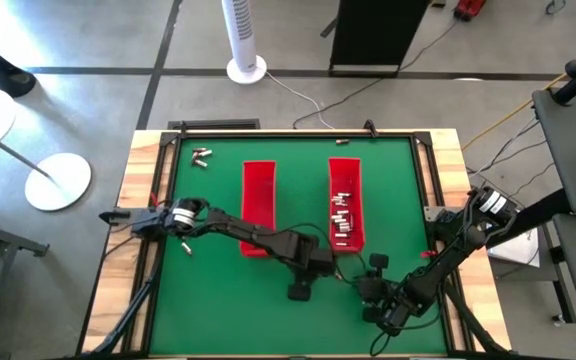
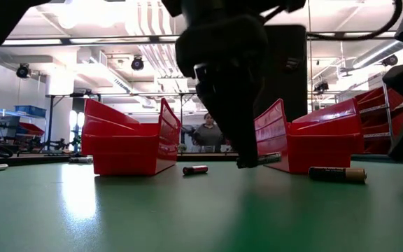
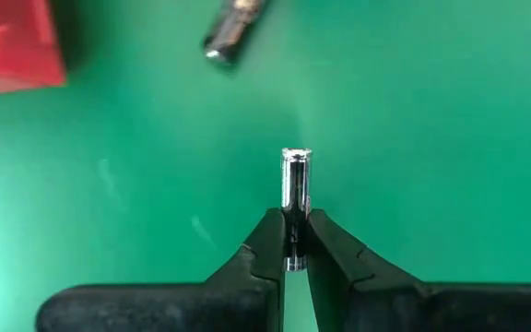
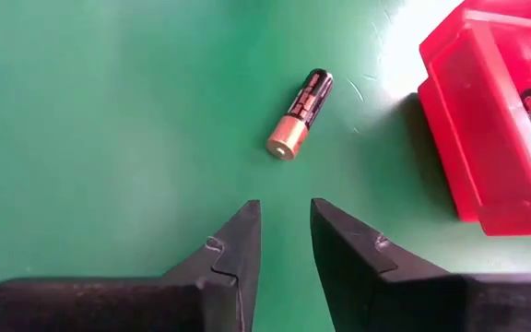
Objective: Sort batteries
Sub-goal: Put the silver battery into the right red bin
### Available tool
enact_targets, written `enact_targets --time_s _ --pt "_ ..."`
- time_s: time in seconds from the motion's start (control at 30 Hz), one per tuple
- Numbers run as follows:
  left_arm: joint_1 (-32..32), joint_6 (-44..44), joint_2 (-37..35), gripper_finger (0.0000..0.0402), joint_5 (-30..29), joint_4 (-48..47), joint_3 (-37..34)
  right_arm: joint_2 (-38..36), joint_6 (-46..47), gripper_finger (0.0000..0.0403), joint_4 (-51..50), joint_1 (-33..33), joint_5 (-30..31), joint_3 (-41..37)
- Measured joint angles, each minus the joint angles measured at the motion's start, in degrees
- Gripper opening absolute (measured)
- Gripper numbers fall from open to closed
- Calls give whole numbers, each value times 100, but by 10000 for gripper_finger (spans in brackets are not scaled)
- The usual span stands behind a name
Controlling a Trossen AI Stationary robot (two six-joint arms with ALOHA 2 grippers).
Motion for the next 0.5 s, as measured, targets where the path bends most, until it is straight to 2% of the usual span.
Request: enact_targets --time_s 0.33,0.5 --pt "-320 -316 8 9 1 206 59 0 0 103 36 0 8 0" --pt "-447 -773 115 9 5 612 113 0 1 97 48 0 8 4"
